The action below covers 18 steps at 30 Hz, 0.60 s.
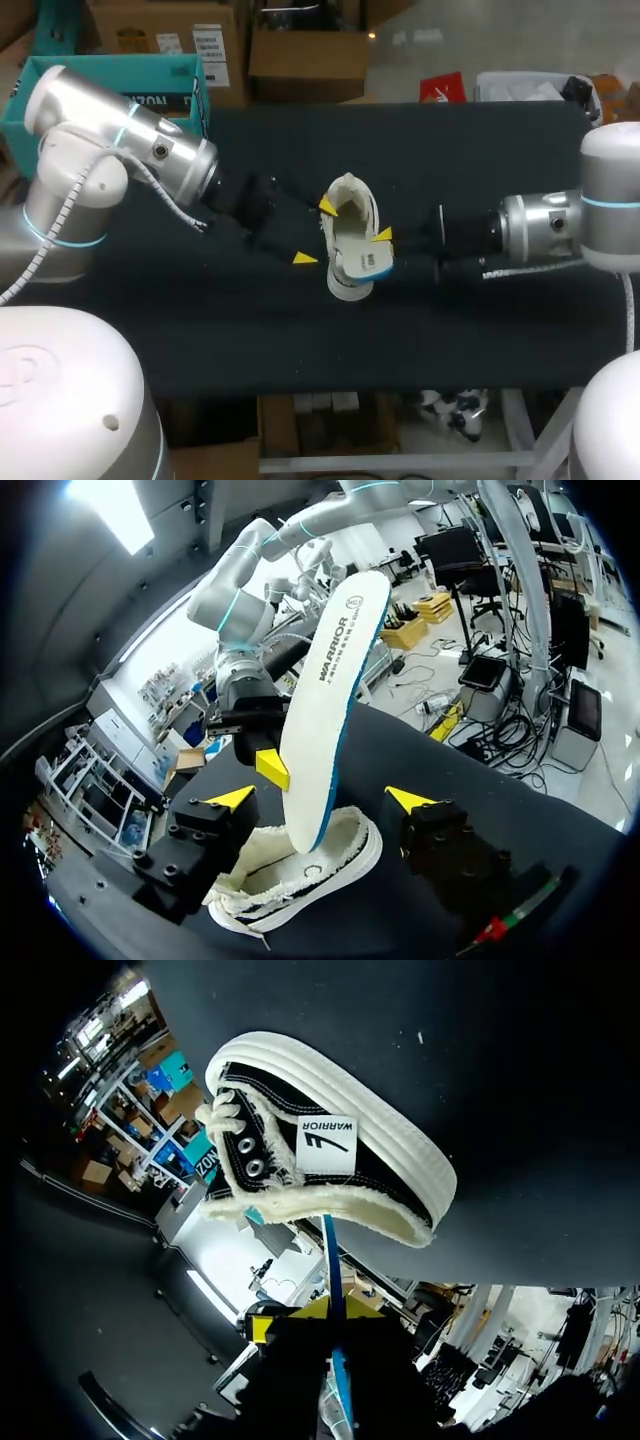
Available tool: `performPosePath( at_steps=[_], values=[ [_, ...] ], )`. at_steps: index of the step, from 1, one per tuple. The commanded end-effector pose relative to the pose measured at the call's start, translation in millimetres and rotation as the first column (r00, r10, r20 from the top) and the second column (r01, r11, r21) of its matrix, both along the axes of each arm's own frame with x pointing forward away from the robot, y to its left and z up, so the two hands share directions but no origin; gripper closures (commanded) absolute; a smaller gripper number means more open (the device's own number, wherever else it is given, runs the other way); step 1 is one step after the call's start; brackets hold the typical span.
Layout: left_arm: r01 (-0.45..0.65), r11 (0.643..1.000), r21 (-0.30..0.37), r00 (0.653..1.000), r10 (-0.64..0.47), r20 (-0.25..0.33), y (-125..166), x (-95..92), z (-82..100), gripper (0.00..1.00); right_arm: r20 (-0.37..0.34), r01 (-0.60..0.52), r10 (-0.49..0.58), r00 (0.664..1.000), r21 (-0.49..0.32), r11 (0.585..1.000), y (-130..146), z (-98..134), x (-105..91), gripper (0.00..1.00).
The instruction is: Open the shoe tongue, take the insole out of the shoe, put the insole back into the shoe, and pack the shoe into the shoebox
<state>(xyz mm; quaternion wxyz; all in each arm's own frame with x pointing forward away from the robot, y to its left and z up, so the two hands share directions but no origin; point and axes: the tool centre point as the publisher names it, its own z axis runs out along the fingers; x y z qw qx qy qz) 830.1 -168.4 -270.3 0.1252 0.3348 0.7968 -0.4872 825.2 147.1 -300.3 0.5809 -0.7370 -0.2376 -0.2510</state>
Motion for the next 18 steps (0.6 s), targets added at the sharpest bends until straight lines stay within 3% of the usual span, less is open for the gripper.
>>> performPosePath(
  at_steps=[1,2,14,18],
  values=[
    [0.005,1.0,-0.016,1.0,-0.005,0.011,-14.8,6.4,-10.6,0.36,0.022,0.067,-0.067,0.998,0.014,0.998,3.9,3.2,-8.2,1.0],
    [0.012,1.0,-0.016,1.0,-0.012,0.017,-16.8,6.7,-11.3,0.44,0.025,0.074,-0.074,0.997,0.014,0.997,5.1,3.7,-8.0,1.0],
    [0.056,0.998,-0.01,0.997,-0.055,0.045,-28.4,10.0,-17.8,0.74,0.034,0.116,-0.117,0.993,0.026,0.993,13.8,2.5,-4.1,1.0],
    [0.056,0.998,-0.002,0.997,-0.055,0.059,-30.3,10.8,-19.8,1.0,0.036,0.121,-0.122,0.992,0.035,0.992,14.4,1.6,-3.3,1.0]
  ],
)
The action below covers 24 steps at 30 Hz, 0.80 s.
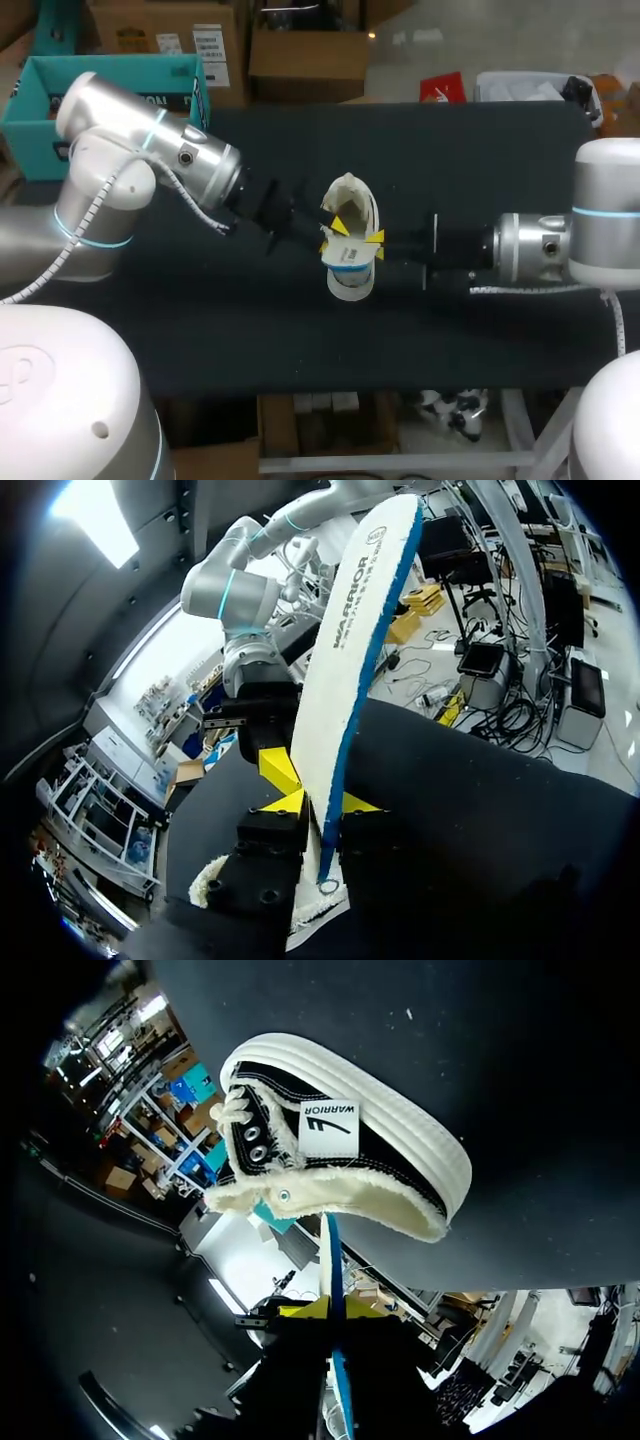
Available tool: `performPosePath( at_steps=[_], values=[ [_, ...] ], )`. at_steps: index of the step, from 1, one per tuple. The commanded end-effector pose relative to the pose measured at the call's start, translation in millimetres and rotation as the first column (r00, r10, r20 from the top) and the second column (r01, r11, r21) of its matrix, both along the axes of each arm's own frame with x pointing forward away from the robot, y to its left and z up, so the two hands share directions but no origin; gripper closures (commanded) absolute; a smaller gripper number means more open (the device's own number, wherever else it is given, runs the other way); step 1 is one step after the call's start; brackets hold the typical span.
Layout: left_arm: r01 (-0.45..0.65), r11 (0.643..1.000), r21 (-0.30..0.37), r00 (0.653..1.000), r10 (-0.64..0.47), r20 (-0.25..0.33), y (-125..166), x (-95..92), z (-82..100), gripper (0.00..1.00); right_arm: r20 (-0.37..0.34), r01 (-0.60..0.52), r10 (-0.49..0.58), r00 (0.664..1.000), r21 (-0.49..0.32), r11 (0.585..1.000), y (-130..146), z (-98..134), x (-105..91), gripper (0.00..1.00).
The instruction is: Open the shoe tongue, take the insole out of the shoe, put the insole back into the shoe, and pack the shoe into the shoebox
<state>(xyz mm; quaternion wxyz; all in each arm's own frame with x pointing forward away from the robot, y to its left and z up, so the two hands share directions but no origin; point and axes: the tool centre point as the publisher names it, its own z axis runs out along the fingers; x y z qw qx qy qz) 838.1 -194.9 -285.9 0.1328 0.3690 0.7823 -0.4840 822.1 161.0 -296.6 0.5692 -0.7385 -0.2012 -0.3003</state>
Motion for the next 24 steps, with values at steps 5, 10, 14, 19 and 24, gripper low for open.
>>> performPosePath(
  at_steps=[5,10,14,19,24],
  values=[
    [0.004,1.0,0.016,1.0,-0.004,0.022,-5.3,4.4,-8.1,1.0,-0.006,-0.002,0.002,1.0,0.009,1.0,1.1,-3.3,-2.0,0.72],
    [0.013,0.999,0.033,0.999,-0.014,0.033,-4.7,7.4,-12.0,1.0,-0.024,-0.009,0.008,1.0,-0.037,0.999,3.4,2.2,-8.3,0.14],
    [0.032,0.998,0.05,0.998,-0.034,0.057,-4.9,11.4,-15.8,1.0,-0.027,-0.009,0.008,1.0,-0.06,0.998,4.4,5.3,-11.8,0.19],
    [0.054,0.997,0.053,0.993,-0.059,0.1,-6.2,19.6,-21.7,1.0,-0.055,0.003,-0.008,0.998,-0.097,0.995,6.5,2.5,-14.1,0.31],
    [0.067,0.996,0.054,0.991,-0.073,0.109,-10.4,27.4,-27.2,1.0,-0.069,0.011,-0.019,0.997,-0.124,0.992,10.8,-2.6,-13.6,0.43]
  ],
)
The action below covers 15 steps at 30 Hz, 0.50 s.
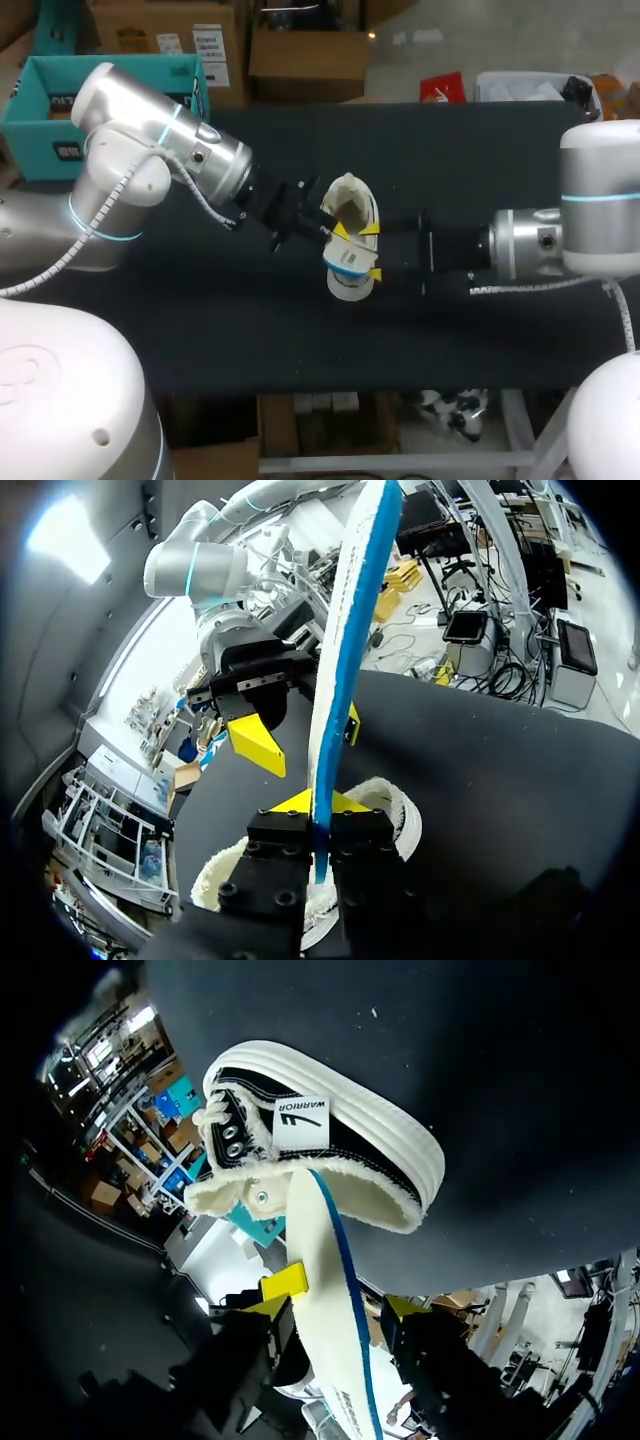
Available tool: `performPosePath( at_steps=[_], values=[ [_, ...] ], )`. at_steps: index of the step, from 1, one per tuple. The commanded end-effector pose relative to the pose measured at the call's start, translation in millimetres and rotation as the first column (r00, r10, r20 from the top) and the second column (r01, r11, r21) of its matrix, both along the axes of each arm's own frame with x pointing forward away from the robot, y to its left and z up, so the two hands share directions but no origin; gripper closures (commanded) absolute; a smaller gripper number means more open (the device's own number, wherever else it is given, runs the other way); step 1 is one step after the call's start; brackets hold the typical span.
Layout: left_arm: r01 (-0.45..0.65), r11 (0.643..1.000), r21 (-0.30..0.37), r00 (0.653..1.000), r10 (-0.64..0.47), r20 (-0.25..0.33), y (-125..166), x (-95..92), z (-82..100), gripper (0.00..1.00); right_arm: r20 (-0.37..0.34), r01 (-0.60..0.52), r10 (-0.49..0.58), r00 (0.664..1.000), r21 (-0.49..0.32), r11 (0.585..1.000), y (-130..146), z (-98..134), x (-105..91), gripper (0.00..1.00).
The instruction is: Open the shoe tongue, take the insole out of the shoe, put the insole back into the shoe, and pack the shoe into the shoebox
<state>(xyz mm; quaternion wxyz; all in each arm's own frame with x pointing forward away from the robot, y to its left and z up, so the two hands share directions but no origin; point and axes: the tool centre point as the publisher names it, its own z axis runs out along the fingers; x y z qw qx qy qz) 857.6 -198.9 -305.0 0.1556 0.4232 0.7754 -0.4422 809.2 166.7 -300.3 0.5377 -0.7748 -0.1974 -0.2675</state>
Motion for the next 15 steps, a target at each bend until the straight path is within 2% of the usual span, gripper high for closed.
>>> performPosePath(
  at_steps=[1,3,9,15],
  values=[
    [0.013,1.0,-0.005,1.0,-0.013,-0.009,-6.8,9.6,-9.4,1.0,-0.008,0.015,-0.015,1.0,-0.026,1.0,5.5,-0.6,-0.3,0.46],
    [0.018,1.0,-0.001,1.0,-0.018,-0.012,-7.3,12.7,-11.4,1.0,-0.008,0.017,-0.017,1.0,-0.024,1.0,6.4,-3.0,0.6,0.53],
    [0.032,0.999,0.006,0.999,-0.032,-0.018,-8.1,23.7,-17.0,1.0,0.001,0.034,-0.033,0.999,-0.027,0.999,7.1,-8.8,4.3,0.59],
    [0.049,0.999,0.007,0.998,-0.048,-0.032,-8.3,34.3,-20.8,1.0,0.013,0.073,-0.072,0.997,-0.076,0.994,7.3,-11.8,7.9,0.73]
  ],
)
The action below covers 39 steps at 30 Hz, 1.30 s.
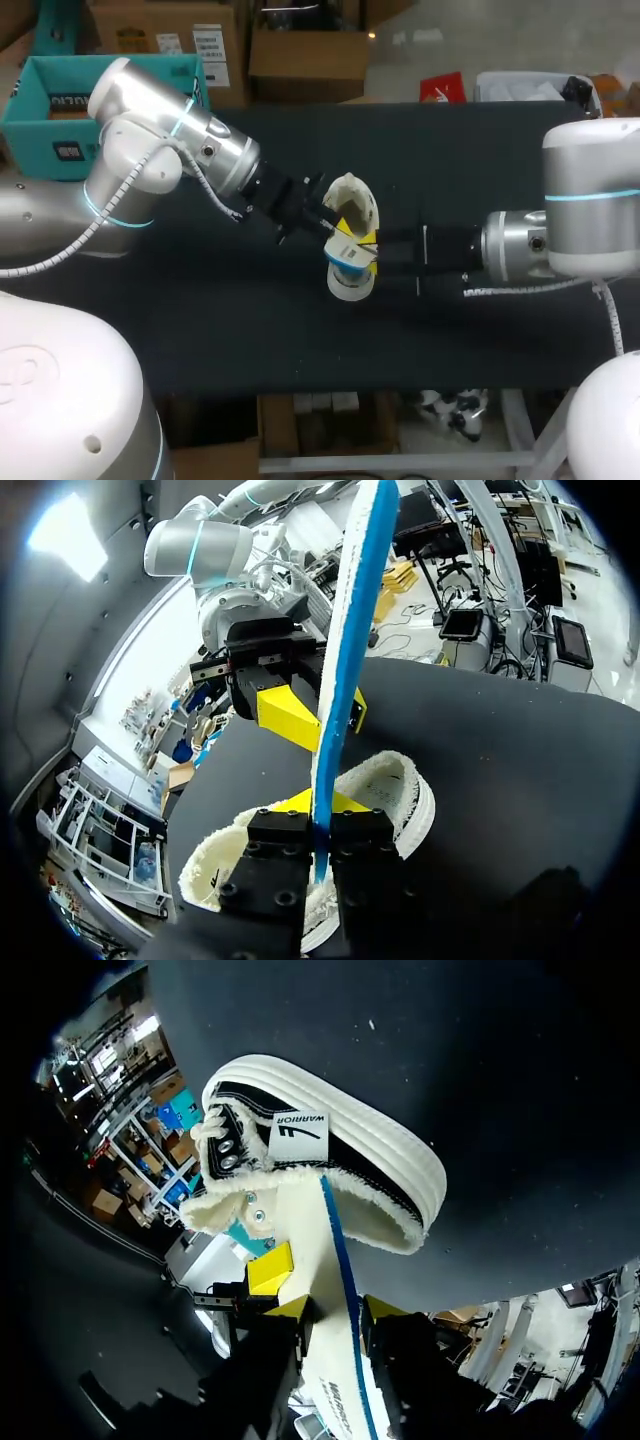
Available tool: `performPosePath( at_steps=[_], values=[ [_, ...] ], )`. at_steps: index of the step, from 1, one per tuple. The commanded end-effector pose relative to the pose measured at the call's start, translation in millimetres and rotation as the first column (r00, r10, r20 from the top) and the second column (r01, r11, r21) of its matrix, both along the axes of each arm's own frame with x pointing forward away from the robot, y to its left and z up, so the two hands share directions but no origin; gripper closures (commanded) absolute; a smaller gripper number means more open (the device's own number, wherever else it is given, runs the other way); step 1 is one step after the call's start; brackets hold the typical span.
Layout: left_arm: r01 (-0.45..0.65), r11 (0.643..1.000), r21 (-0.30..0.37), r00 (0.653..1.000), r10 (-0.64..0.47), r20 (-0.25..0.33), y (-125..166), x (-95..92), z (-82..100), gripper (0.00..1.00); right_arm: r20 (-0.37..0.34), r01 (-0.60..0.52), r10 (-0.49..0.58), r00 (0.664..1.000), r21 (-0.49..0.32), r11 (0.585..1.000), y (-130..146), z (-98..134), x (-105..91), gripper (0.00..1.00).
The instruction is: Open the shoe tongue, take the insole out of the shoe, put the insole back into the shoe, and pack the shoe into the shoebox
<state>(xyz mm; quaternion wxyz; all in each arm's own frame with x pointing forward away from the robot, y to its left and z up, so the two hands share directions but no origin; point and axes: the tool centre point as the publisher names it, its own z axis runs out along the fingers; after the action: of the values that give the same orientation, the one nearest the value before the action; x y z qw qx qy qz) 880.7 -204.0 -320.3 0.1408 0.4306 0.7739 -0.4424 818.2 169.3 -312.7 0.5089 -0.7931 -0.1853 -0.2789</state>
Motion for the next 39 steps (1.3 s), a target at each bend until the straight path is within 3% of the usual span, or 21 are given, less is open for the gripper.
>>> performPosePath(
  at_steps=[1,3,4,14,26,32,39],
  values=[
    [0.023,1.0,-0.005,1.0,-0.023,-0.017,-3.6,12.6,-6.1,1.0,0.008,0.026,-0.025,1.0,-0.032,0.999,4.7,-0.1,0.0,0.77],
    [0.029,1.0,-0.001,0.999,-0.029,-0.018,-4.7,14.8,-7.9,1.0,0.014,0.037,-0.036,0.999,-0.049,0.998,4.2,-1.1,2.0,0.89],
    [0.034,0.999,0.002,0.999,-0.034,-0.018,-5.2,16.0,-8.9,1.0,0.019,0.038,-0.037,0.999,-0.052,0.998,3.8,-1.6,3.0,1.0],
    [0.064,0.998,0.018,0.998,-0.063,-0.028,-10.3,23.3,-16.6,1.0,0.076,0.062,-0.053,0.996,-0.121,0.991,-0.6,-3.6,12.4,1.0],
    [0.079,0.995,0.067,0.997,-0.079,-0.008,-3.7,12.1,-8.9,1.0,0.115,0.012,-0.011,0.993,-0.007,1.0,-7.6,-12.8,22.9,1.0],
    [0.09,0.991,0.098,0.996,-0.089,-0.007,-2.0,8.5,-10.5,1.0,0.095,0.007,-0.008,0.995,0.003,1.0,-10.3,-24.0,29.3,1.0],
    [0.084,0.991,0.107,0.996,-0.08,-0.035,-1.6,23.3,-21.2,1.0,0.077,0.002,0.0,0.997,-0.026,1.0,-9.8,-30.4,42.9,1.0]
  ],
)
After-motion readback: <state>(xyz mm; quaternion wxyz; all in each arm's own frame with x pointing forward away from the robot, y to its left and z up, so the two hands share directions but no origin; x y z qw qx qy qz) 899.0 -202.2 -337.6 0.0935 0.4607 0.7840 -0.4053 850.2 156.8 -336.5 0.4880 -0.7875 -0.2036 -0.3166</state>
